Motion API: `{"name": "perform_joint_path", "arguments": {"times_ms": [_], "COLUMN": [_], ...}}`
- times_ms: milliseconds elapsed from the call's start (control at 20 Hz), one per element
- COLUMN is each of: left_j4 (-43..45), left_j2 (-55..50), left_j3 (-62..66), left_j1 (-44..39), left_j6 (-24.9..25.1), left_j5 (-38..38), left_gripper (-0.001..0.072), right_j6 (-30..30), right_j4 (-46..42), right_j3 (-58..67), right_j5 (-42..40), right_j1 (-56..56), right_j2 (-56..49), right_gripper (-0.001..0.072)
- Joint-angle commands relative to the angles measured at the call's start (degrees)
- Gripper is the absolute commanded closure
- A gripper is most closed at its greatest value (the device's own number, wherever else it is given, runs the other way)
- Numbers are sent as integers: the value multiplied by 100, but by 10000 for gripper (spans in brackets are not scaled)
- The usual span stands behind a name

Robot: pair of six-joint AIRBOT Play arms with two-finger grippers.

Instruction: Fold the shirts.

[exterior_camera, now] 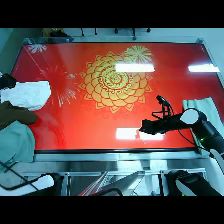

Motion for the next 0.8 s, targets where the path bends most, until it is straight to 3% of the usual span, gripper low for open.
{"name": "perform_joint_path", "arguments": {"times_ms": [0,250,350,400,450,500,750], "left_j4": [74,1296,1390,1392,1392,1386,501], "left_j2": [-1818,-3311,-3646,-3751,-3805,-3814,-3191], "left_j3": [975,1786,2006,2142,2317,2564,3954], "left_j1": [345,184,122,87,55,0,-442], "left_j6": [151,-118,-199,-212,-243,-243,-514], "left_j5": [11,-179,-378,-531,-715,-973,-1858], "left_gripper": [13,14,16,114,370,685,686], "right_j6": [2,2,2,2,2,2,2], "right_j4": [2,0,0,2,2,2,2], "right_j3": [-2,-2,-2,-2,-2,-2,-2], "right_j5": [4,2,4,4,2,4,4], "right_j1": [4,4,4,4,4,4,4], "right_j2": [-2,-17,-15,-15,-15,-15,-15], "right_gripper": [690,691,690,691,691,691,691]}}
